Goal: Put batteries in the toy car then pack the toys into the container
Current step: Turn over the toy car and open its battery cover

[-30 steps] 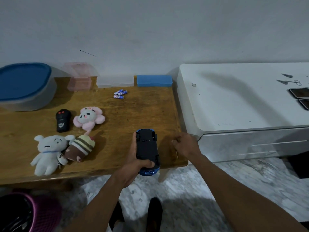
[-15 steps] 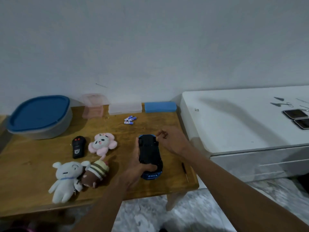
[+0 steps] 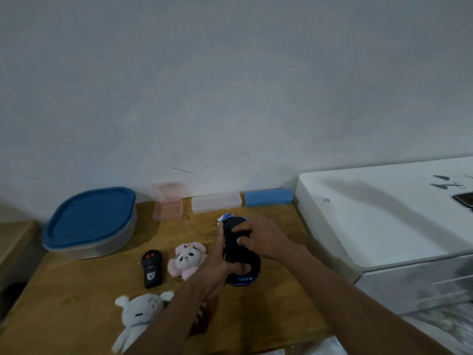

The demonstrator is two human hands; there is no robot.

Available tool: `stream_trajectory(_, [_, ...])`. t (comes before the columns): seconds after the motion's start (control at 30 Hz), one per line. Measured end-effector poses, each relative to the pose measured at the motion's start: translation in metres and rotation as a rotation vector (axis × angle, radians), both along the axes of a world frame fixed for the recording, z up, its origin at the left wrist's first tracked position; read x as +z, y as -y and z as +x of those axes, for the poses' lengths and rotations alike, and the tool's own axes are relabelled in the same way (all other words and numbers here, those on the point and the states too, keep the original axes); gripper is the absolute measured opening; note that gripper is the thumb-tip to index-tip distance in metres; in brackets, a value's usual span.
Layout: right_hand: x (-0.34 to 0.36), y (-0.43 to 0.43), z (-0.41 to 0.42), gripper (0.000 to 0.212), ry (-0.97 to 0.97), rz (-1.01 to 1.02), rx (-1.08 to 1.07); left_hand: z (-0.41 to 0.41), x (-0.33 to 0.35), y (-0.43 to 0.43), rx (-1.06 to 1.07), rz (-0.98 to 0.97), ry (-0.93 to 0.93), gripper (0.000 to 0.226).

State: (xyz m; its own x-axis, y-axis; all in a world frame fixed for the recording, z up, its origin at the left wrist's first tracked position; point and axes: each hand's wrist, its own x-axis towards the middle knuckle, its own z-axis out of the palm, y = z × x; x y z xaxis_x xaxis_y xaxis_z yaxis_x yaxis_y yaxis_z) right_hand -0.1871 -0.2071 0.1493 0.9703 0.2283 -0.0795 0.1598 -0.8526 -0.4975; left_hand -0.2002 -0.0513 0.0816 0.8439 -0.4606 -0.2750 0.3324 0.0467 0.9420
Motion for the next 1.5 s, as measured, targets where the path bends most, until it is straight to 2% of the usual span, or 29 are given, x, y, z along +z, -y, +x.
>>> stream_trajectory(0.3, [0.003, -0.016, -0.001, 0.032, -0.028, 0.091, -0.062, 0.007, -0.010, -0.016, -0.037, 0.013, 0.028, 0.128])
stream_trajectory(0.57, [-0.005, -0.018, -0.002, 0.041, -0.036, 0.104, -0.050, 0.008, -0.013, -0.020, -0.002, -0.011, -0.003, 0.129])
stream_trajectory(0.7, [-0.005, -0.006, -0.002, 0.039, -0.066, 0.122, -0.041, 0.004, -0.013, -0.012, 0.012, -0.011, -0.052, 0.130])
stream_trajectory(1.2, [-0.011, 0.040, 0.008, 0.038, -0.133, 0.153, 0.078, -0.019, -0.005, 0.028, 0.082, 0.025, 0.038, 0.119])
stream_trajectory(1.5, [-0.009, 0.074, 0.006, 0.040, -0.116, 0.182, 0.047, -0.041, -0.006, 0.035, 0.151, 0.064, 0.021, 0.116])
